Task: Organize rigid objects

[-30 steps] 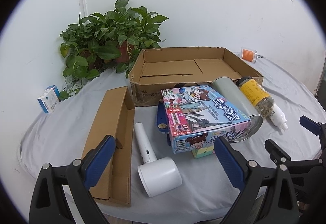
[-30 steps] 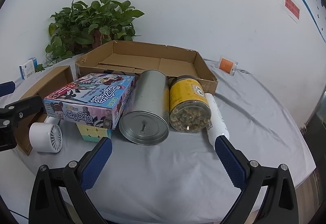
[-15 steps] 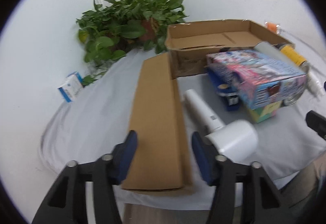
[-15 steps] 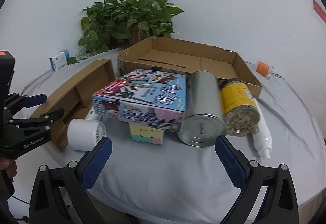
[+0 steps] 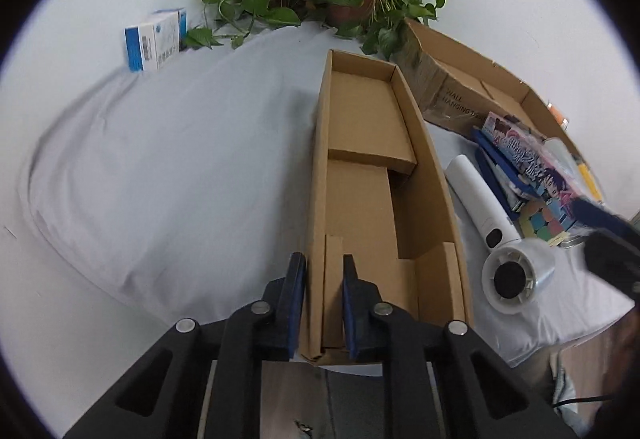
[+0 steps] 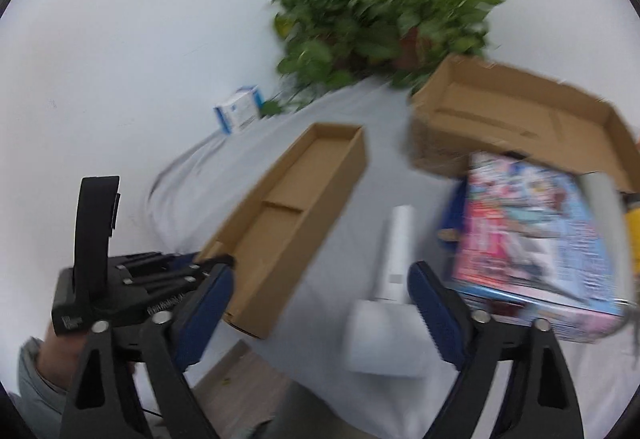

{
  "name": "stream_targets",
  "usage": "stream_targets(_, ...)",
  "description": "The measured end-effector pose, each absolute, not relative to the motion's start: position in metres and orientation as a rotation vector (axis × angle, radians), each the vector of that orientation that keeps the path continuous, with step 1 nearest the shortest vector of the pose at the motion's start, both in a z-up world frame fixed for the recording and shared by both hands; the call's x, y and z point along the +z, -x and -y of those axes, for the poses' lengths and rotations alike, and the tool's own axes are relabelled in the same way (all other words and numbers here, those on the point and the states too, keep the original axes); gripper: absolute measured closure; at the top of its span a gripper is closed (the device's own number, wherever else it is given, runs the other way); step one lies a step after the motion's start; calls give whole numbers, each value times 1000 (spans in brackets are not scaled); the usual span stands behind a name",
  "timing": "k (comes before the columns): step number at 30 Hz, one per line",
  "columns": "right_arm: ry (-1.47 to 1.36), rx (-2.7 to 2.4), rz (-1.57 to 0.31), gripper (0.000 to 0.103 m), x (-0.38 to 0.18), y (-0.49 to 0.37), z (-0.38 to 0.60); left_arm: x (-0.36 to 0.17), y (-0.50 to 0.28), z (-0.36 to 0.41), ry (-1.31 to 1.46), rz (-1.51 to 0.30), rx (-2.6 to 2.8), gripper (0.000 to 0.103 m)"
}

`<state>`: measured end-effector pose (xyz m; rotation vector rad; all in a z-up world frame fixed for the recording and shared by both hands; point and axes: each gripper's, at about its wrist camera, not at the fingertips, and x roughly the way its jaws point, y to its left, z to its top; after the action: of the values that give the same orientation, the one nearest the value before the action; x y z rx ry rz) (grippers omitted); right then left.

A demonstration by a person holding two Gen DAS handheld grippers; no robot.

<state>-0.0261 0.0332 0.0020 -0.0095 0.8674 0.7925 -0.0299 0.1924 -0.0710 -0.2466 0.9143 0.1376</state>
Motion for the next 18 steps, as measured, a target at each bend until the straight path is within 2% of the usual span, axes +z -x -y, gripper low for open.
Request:
stream_targets(2, 28, 814, -939, 36, -12, 19, -63, -75, 31, -199, 286, -916, 111, 87)
stream_targets(4, 57, 823, -1010, 59, -28, 16, -89, -75, 33, -199, 293, -920, 91, 87)
stream_targets(6, 75, 836, -1062, 70, -42, 16, -106, -74, 32, -197, 295, -925, 79, 86)
stream_targets(9, 67, 819, -1049, 73, -43, 14, -107, -70, 31, -187, 266, -918, 76, 86)
stream_targets(12, 55, 803, -945, 74, -9, 16, -89, -56, 30, -184, 245, -889, 74, 86)
stream_targets(18, -19, 715, -706, 74, 84, -31, -36, 37, -5, -151, 150, -677, 4, 85)
